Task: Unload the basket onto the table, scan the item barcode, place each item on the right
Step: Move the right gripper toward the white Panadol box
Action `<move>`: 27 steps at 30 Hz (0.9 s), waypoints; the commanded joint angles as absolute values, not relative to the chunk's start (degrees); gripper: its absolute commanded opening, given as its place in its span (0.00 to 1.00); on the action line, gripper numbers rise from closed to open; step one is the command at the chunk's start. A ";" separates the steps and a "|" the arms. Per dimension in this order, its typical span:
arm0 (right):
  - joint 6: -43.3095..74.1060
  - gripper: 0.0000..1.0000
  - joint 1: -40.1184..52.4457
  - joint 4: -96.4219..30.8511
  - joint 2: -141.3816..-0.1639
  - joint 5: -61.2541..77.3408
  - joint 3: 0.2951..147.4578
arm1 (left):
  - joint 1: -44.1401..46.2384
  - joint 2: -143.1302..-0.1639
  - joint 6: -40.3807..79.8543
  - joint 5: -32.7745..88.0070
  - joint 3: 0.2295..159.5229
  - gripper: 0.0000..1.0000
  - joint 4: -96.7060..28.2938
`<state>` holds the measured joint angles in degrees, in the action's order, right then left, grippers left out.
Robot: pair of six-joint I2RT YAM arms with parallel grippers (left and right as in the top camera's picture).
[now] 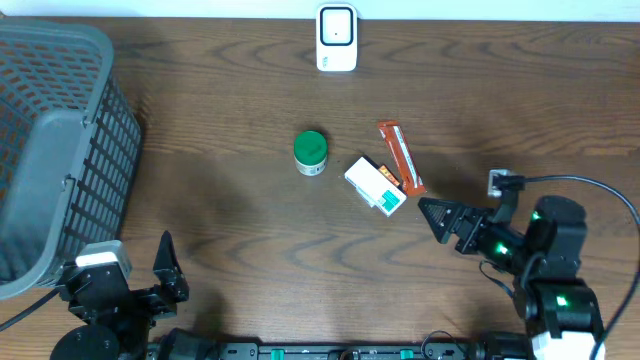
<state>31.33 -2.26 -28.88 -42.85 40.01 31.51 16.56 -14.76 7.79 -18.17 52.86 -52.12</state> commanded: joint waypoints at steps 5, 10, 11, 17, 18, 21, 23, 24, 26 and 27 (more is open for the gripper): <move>44.80 0.99 -1.72 -14.55 -48.38 39.90 18.37 | 16.43 -15.22 8.95 -18.70 52.56 0.85 -52.27; 54.46 0.99 -1.69 9.89 -48.66 41.78 6.83 | 16.43 -15.22 8.95 -18.70 52.56 0.85 -52.27; 56.03 0.99 -1.69 12.64 -48.66 41.08 5.21 | 16.43 -15.22 8.93 -18.70 52.56 0.85 -52.27; 60.27 0.99 -1.26 13.82 -48.84 36.40 0.25 | 16.43 -15.22 8.95 -18.70 52.56 0.85 -52.27; 60.18 0.99 -0.84 14.70 -48.93 36.32 0.25 | 16.43 -15.22 8.95 -18.70 52.56 0.85 -52.27; 60.84 0.99 0.58 16.51 -49.15 33.10 0.25 | 16.43 -15.22 8.95 -18.68 52.56 0.85 -52.29; 61.08 0.99 1.50 16.49 -49.15 30.30 0.25 | 16.43 -15.22 8.95 -18.70 52.56 0.85 -52.34; 61.17 0.99 1.98 16.56 -49.15 29.12 0.27 | 16.43 -15.22 8.95 -18.70 52.56 0.85 -52.45; 61.80 0.99 2.92 16.58 -49.15 27.00 0.27 | 16.43 -15.22 9.39 -18.70 52.56 0.85 -52.47; 61.93 0.99 3.36 16.86 -49.15 26.44 0.27 | 16.43 -15.22 9.61 -18.70 52.56 0.85 -52.47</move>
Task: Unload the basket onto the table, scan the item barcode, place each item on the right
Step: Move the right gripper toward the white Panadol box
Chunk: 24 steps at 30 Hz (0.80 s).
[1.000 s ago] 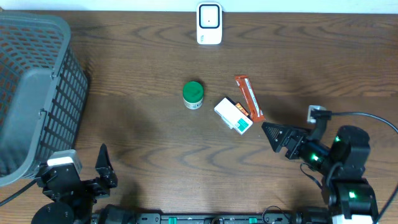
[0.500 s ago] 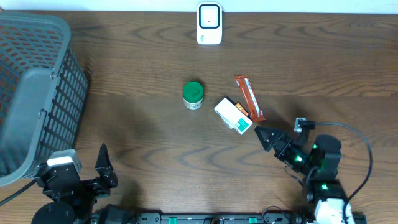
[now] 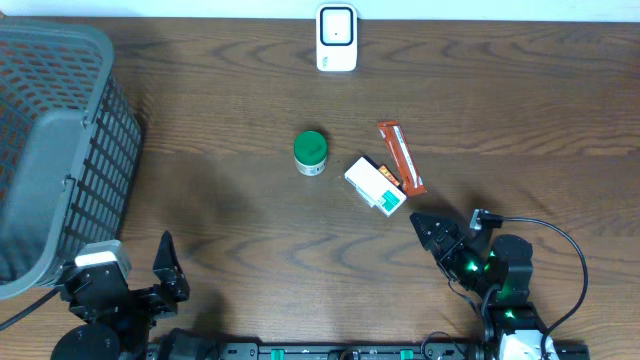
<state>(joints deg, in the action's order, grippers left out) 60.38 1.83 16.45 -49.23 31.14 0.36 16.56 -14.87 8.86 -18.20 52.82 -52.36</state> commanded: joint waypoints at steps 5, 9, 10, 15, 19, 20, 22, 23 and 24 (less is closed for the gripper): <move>61.56 0.99 5.19 17.93 -51.35 25.71 1.34 | 16.43 -15.22 9.61 -18.70 52.56 0.85 -52.47; 61.47 0.98 7.16 17.37 -57.14 24.05 3.36 | 16.43 -15.22 9.61 -18.70 52.56 0.85 -52.47; 61.45 0.98 7.55 17.43 -58.98 23.68 3.90 | 16.43 -15.22 9.61 -18.70 52.56 0.85 -52.47; 60.77 0.98 9.39 23.68 -70.43 24.10 8.05 | 16.43 -15.22 9.61 -18.70 52.56 0.85 -52.47; 60.82 0.95 11.49 27.51 -79.11 24.10 11.68 | 16.43 -15.22 9.58 -18.70 52.56 0.85 -52.49; 60.80 0.95 11.99 28.25 -81.10 24.05 12.40 | 16.43 -15.22 9.58 -18.70 52.56 0.85 -52.49; 60.82 0.94 12.64 31.14 -83.96 24.05 12.99 | 16.43 -15.22 9.58 -18.70 52.56 0.85 -52.49; 60.80 0.93 12.99 33.12 -85.17 24.05 13.08 | 16.43 -15.22 9.58 -18.70 52.56 0.85 -52.49; 60.80 0.92 13.37 34.98 -86.19 23.94 13.08 | 16.43 -15.22 9.58 -18.70 52.56 0.85 -52.49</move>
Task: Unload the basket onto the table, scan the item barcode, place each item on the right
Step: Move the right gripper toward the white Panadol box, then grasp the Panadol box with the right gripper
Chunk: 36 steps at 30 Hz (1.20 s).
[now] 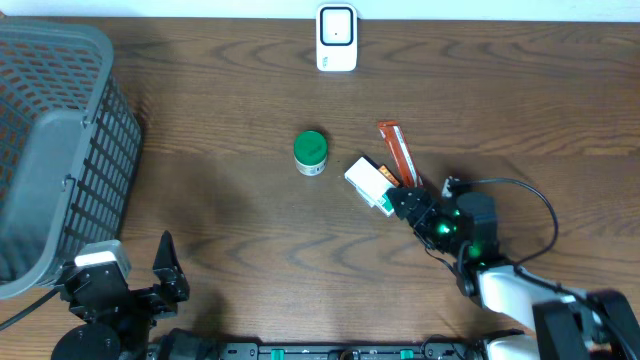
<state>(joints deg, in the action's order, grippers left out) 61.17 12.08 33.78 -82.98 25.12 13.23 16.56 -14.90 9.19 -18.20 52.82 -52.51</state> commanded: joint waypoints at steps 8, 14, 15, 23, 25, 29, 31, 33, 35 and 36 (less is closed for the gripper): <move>61.87 0.82 16.27 37.69 -90.45 20.53 13.06 | 16.43 -15.25 9.58 -18.72 52.56 0.85 -52.49; 64.73 0.79 16.56 39.09 -92.27 18.26 13.06 | 16.43 -15.22 9.58 -18.72 52.56 0.85 -52.49; 64.71 0.77 16.56 39.33 -92.27 18.20 13.06 | 16.43 -15.22 9.58 -18.70 52.56 0.85 -52.49; 66.72 0.65 16.56 39.70 -92.27 16.38 13.06 | 16.43 -15.22 9.58 -18.70 52.56 0.85 -52.47; 66.87 0.64 16.56 39.72 -92.27 15.90 13.06 | 16.43 -15.22 9.58 -18.72 52.56 0.85 -52.47; 66.87 0.59 16.60 40.75 -92.27 15.94 13.06 | 16.43 -15.22 9.58 -18.70 52.56 0.85 -52.47; 66.87 0.59 16.60 42.50 -92.27 16.82 13.06 | 16.43 -15.22 9.58 -18.72 52.56 0.85 -52.47; 67.37 0.63 16.60 43.53 -92.27 16.75 13.06 | 16.43 -15.22 9.58 -18.72 52.56 0.85 -52.47; 69.38 0.64 16.56 42.72 -92.27 16.53 13.06 | 16.43 -15.22 9.58 -18.70 52.56 0.85 -52.47; 70.35 0.64 16.60 42.06 -92.27 16.62 13.06 | 16.43 -15.22 9.58 -18.72 52.56 0.85 -52.45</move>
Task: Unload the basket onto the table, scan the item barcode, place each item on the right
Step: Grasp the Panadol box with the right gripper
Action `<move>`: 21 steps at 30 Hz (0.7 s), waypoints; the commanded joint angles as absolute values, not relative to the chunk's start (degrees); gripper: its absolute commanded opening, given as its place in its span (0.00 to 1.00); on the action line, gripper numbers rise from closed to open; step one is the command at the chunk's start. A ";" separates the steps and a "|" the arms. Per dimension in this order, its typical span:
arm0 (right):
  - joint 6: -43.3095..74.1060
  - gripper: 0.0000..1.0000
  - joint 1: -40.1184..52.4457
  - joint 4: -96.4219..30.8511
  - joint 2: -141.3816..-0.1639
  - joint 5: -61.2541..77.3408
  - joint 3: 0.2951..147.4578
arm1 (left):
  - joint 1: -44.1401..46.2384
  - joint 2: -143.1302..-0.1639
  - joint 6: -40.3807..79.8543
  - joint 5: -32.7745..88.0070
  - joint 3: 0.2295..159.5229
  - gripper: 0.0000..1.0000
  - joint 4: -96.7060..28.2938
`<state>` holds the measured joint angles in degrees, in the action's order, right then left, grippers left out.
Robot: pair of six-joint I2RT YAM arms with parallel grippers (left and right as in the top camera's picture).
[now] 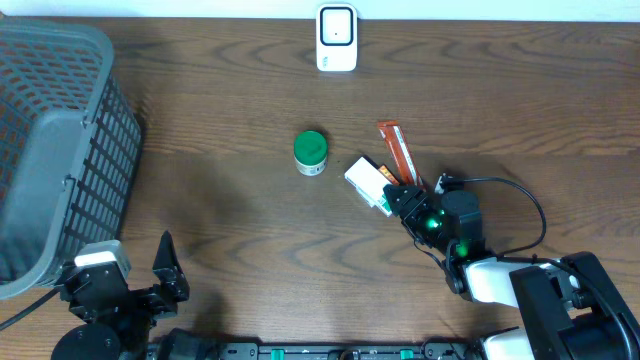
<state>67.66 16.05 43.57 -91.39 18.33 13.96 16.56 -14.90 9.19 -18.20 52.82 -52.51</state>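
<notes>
A white and green box [371,183] lies flat at mid-table. Beside it, touching its right end, lies an orange snack bar [400,156]. The white barcode scanner [337,38] stands at the far edge. My right gripper [398,197] is low over the box's near right end, with its fingertips covering that corner. Whether its fingers are closed on the box is hidden by the wrist. My left gripper [166,262] rests at the near left edge, away from everything, and shows only as one dark prong.
A green-lidded round jar [311,152] stands left of the box. A large grey wire basket [55,140] fills the left side of the table. The right arm's black cable [525,195] loops over the table at the right.
My right gripper has moved slightly further up and left, onto the box's right end. The box, the bar and the left arm are where they were.
My right gripper started to the right of the items, pointing left at them. It was then lower, nearer the front edge, and after that close against the box's lower right corner. Now its tips cover that corner. Nothing on the table has shifted.
</notes>
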 commanded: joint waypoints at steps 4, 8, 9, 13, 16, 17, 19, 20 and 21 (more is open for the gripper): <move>71.92 0.64 16.60 41.71 -92.27 18.63 13.06 | 16.43 -15.22 9.58 -18.70 52.56 0.85 -52.47; 73.06 0.61 16.60 44.21 -92.27 20.62 13.06 | 16.43 -15.22 9.58 -18.70 52.56 0.85 -52.47; 73.76 0.60 16.60 44.95 -92.27 21.34 13.06 | 16.43 -15.22 9.58 -18.70 52.56 0.85 -52.47; 73.78 0.56 16.60 46.44 -92.27 21.98 13.06 | 16.43 -15.22 9.58 -18.72 52.56 0.85 -52.47; 73.65 0.48 16.60 46.33 -92.27 22.90 13.06 | 16.43 -15.22 9.58 -18.70 52.56 0.85 -52.47; 73.63 0.45 16.60 46.33 -92.27 23.22 13.06 | 16.43 -15.22 9.58 -18.70 52.56 0.85 -52.47; 73.63 0.39 16.60 46.33 -92.27 23.53 13.06 | 16.43 -15.22 9.58 -18.72 52.56 0.85 -52.47; 73.63 0.39 16.60 46.33 -92.27 23.68 13.06 | 16.43 -15.22 9.58 -18.72 52.56 0.85 -52.47; 73.63 0.39 16.60 46.35 -92.27 23.68 13.06 | 16.43 -15.22 9.58 -18.70 52.56 0.85 -52.47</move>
<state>73.36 16.05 46.17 -91.81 22.76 13.37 16.56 -14.90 9.19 -18.20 52.82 -52.51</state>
